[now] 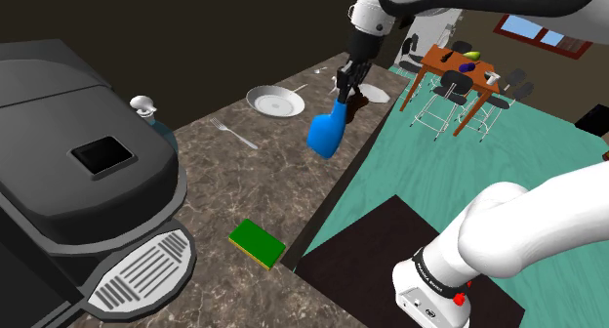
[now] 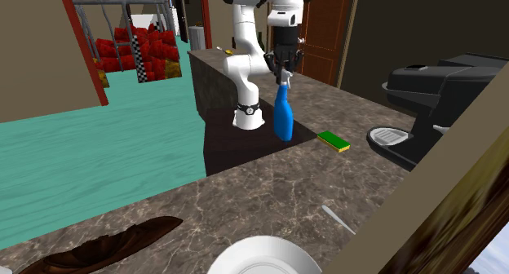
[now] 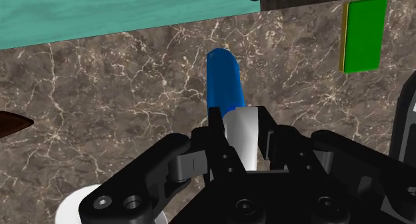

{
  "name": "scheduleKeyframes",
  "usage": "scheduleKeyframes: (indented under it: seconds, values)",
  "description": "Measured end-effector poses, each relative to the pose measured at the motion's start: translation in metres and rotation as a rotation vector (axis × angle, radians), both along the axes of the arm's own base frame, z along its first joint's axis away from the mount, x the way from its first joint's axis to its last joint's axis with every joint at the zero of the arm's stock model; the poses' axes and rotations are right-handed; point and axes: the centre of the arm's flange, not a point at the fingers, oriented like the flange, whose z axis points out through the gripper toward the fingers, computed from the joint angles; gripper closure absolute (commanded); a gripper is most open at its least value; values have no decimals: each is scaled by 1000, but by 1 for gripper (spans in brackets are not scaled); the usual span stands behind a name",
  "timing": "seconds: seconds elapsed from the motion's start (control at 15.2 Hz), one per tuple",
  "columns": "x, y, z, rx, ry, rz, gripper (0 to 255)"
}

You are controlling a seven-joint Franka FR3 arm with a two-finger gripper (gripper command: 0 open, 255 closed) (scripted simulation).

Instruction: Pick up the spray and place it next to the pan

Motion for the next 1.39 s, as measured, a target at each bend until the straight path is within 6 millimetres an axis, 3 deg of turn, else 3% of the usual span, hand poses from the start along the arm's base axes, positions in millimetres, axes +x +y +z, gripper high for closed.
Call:
scheduleKeyframes:
  seconds: [1.39]
  values:
    - [0, 0, 111, 0, 0, 0, 255]
